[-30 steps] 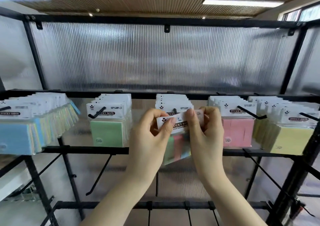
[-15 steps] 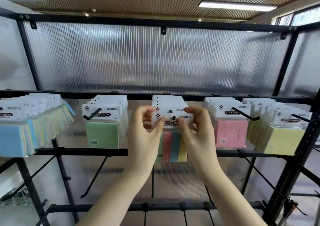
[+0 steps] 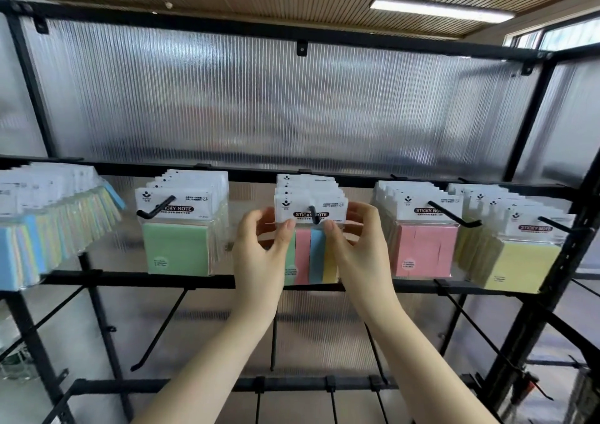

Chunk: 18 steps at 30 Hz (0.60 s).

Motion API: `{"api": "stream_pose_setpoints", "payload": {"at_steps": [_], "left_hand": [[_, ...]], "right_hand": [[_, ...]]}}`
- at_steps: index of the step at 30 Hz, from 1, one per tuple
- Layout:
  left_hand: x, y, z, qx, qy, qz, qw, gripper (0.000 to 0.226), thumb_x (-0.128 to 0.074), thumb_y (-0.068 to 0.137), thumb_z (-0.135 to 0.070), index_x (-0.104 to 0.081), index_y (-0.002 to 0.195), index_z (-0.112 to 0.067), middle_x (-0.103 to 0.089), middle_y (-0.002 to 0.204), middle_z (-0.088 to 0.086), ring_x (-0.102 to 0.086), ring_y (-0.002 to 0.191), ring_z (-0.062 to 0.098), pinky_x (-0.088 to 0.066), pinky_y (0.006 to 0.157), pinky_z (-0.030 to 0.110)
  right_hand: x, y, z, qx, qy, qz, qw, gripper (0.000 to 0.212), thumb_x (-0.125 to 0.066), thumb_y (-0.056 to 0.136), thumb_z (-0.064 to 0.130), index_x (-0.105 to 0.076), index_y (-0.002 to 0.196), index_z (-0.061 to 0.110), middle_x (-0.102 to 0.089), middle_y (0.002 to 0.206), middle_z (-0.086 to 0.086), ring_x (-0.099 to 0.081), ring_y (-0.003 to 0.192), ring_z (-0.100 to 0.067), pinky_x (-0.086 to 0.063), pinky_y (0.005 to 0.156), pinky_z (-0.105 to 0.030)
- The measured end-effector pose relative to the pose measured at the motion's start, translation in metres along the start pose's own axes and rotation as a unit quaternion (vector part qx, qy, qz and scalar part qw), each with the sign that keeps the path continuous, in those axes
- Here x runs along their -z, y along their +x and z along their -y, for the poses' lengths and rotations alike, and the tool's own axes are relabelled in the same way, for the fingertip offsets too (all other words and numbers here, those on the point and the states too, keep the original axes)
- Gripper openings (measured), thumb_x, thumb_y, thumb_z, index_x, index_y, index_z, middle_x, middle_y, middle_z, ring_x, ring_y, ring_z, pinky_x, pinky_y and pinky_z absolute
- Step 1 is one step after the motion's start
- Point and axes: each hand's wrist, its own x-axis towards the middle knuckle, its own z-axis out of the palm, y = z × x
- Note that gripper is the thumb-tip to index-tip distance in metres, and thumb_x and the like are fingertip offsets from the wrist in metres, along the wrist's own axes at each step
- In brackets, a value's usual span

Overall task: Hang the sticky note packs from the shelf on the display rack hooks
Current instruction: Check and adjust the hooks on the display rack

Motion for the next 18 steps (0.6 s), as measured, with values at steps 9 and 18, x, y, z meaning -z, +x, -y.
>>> {"api": "stream_pose_setpoints", "payload": {"at_steps": [9,18], "left_hand": [[-0.002,-0.001,0.003,-0.005,0.003,-0.007,1.000,0.046,-0.061,0.082,-0.042,-0.059,0.113,-0.007,-0.066,0.108,0.004,-0.062,0.103,0.021,-0.049,0.092,0.047],[0.012,-0.012,0.002,-0.014,0.029,0.042,0.999,0.034,-0.052,0.090,-0.036,-0.058,0.114,-0.013,-0.063,0.102,-0.008,-0.060,0.094,-0.002,-0.045,0.081,0.008]], "right_hand": [[0.001,0.001,-0.008,-0.007,0.001,-0.002,1.000,0.024,-0.063,0.091,0.026,-0.047,0.109,0.031,-0.058,0.103,0.020,-0.055,0.090,0.014,-0.045,0.072,-0.007],[-0.003,-0.018,-0.008,-0.040,0.025,-0.020,0.999,0.017,-0.059,0.092,0.033,-0.046,0.100,0.041,-0.059,0.109,0.012,-0.058,0.092,0.009,-0.053,0.079,-0.021]]}}
